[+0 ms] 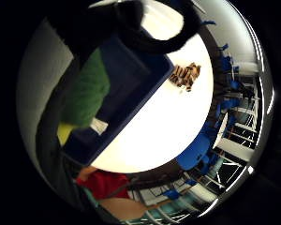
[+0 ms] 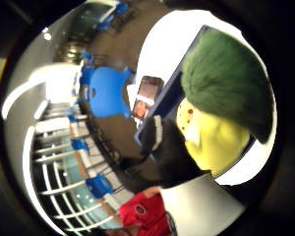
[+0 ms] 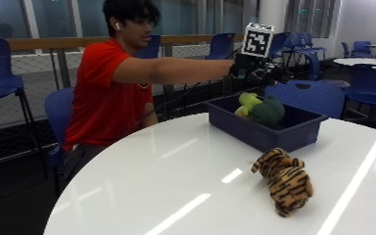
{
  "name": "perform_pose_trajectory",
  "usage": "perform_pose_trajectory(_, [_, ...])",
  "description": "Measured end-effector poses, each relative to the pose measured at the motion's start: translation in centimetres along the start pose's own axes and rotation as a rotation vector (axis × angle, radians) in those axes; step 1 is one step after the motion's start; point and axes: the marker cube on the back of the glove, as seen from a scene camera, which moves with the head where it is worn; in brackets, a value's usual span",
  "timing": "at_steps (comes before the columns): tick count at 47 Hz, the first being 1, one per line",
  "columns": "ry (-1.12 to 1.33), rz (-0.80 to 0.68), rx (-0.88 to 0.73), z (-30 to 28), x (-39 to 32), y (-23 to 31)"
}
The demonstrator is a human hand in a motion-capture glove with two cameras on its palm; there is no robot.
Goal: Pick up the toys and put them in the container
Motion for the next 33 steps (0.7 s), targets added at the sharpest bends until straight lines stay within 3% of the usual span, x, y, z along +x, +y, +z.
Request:
perform_pose_trajectory(12, [-0.129, 0.028, 0.090, -0.3, 3.1, 1.8])
perform_pose_trajectory(20, [-0.209, 0.256, 0.081, 1.1, 7.1, 1.8])
perform_pose_trajectory(33, [-0.183, 0.391, 0.075, 4.9, 15.4, 1.6])
